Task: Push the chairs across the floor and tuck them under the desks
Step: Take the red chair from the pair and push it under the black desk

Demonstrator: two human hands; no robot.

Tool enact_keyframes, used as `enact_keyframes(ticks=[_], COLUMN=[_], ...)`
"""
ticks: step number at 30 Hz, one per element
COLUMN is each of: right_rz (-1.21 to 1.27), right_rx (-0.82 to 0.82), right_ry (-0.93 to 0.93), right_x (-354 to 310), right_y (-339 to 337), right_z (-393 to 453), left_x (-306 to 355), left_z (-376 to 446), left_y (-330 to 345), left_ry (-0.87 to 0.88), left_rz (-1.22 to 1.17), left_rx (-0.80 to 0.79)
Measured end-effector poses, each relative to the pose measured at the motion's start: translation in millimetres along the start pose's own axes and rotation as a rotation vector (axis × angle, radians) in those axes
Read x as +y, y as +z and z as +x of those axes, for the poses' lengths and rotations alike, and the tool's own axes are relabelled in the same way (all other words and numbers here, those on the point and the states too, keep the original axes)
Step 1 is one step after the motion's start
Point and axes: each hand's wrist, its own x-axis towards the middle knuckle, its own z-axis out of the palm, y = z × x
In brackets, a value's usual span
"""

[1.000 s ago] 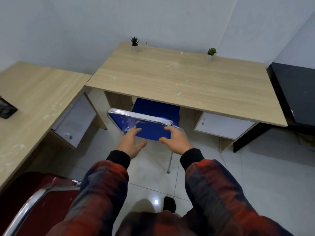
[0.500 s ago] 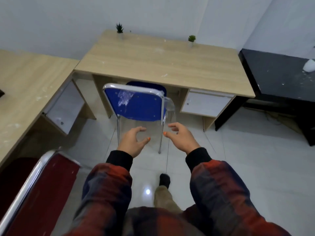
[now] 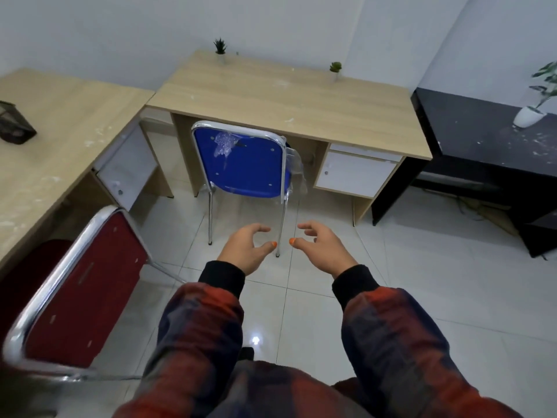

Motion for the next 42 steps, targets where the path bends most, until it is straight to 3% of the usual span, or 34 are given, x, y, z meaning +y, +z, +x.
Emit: enact_keyframes(ticks=[6, 16, 26, 36, 42], right_rz=[-0.004, 0.115, 0.181, 0.192, 0.23], right_rx=[-0.012, 0.073, 0.238, 0.257, 0.377], right_ry=[0.009, 0.098, 0.161, 0.268, 0.355], right_x=[51, 153, 185, 208, 241], right_y=[-23, -43, -34, 35, 23], right_z=[-76, -215, -322, -433, -491], left_x=[20, 23, 36, -9, 0], left_z=[-74, -223, -292, -397, -434], left_y=[45, 152, 168, 176, 193], left_ry=[0.023, 0.059, 0.232, 0.201, 0.251], left_rz=[-0.025, 0.055, 0.144, 0.108, 0.122], left_rx=[0.041, -0.161, -0.261, -0.415, -0.481])
